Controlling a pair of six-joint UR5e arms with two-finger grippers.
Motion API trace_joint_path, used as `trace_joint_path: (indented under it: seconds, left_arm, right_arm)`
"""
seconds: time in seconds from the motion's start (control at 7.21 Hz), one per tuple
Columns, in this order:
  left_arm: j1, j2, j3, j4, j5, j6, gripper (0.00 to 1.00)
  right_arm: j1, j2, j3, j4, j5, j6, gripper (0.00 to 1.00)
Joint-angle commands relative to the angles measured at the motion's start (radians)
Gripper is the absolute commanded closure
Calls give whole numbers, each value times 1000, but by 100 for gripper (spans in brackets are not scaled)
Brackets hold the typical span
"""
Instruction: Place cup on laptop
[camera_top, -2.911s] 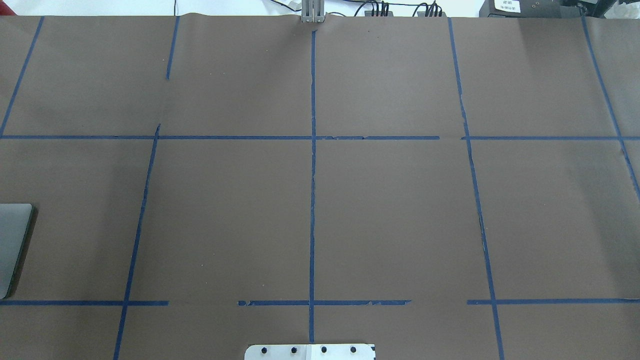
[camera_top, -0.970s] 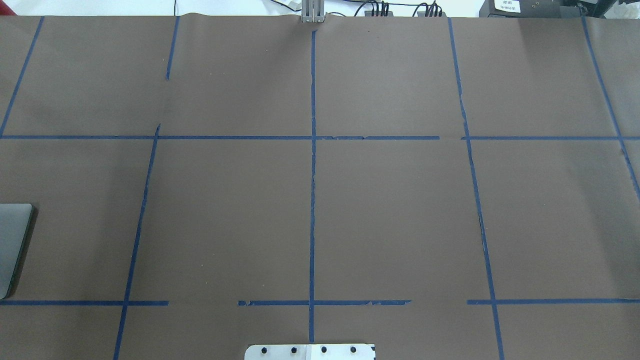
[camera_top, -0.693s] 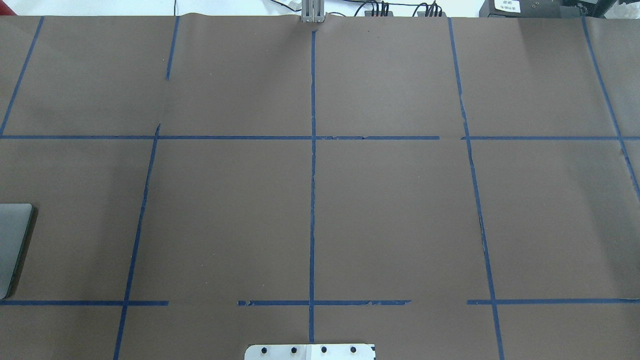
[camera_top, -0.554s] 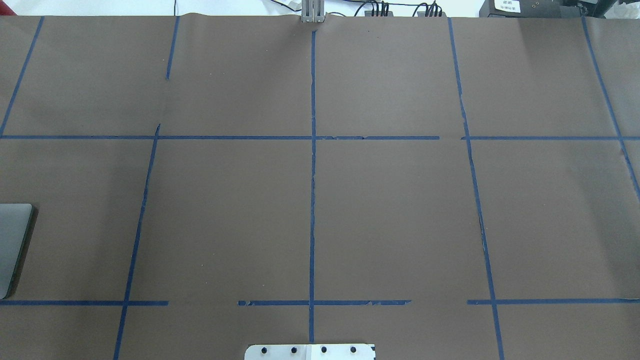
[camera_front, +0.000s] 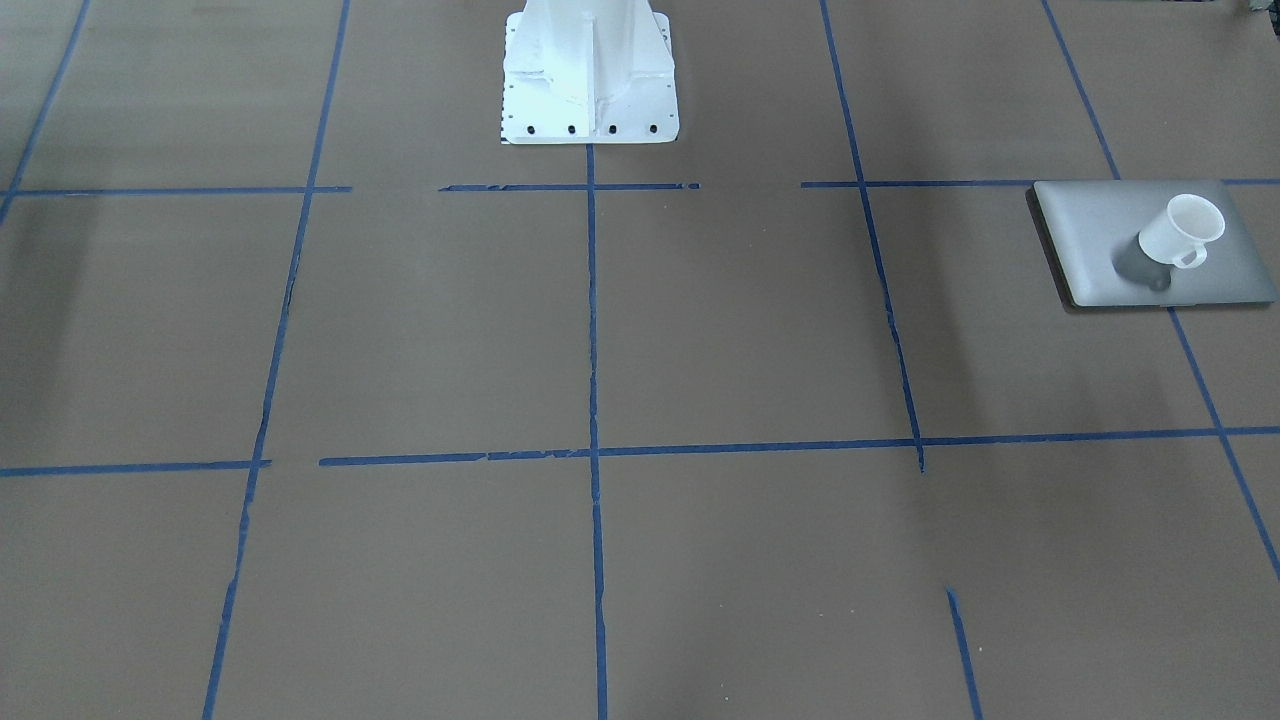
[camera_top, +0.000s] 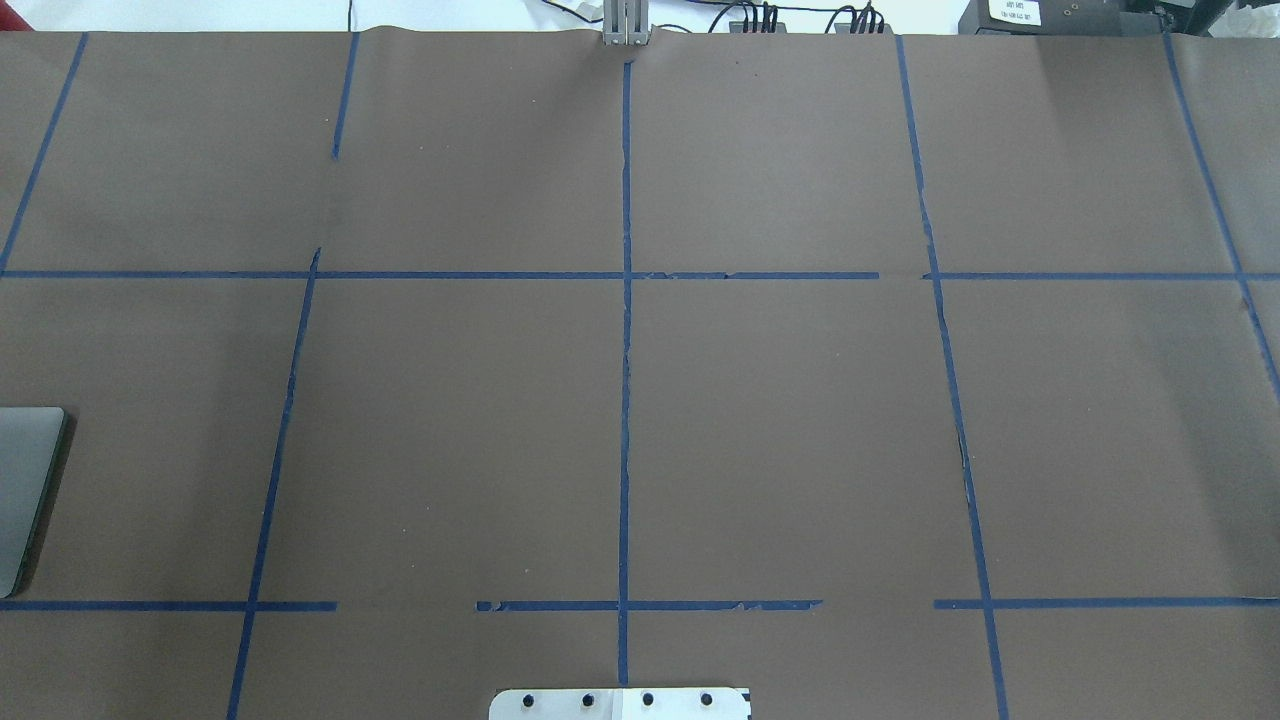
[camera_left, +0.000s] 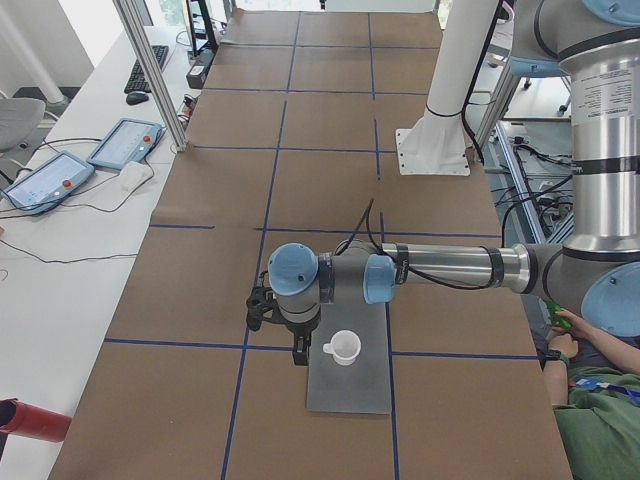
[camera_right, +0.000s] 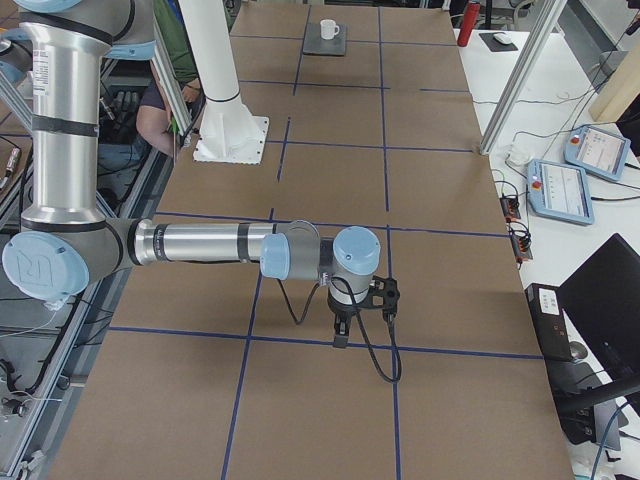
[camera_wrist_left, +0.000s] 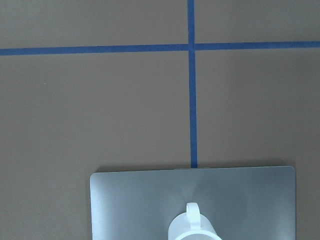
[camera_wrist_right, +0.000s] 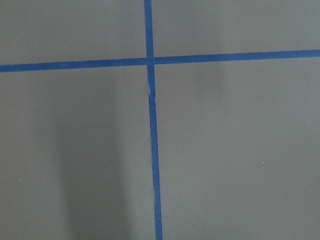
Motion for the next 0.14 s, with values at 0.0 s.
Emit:
trace_joint_path:
  seconds: [0.0]
  left_arm:
    - [0, 0, 0, 0, 0, 0, 0]
  right_arm:
    - [0, 0, 0, 0, 0, 0, 0]
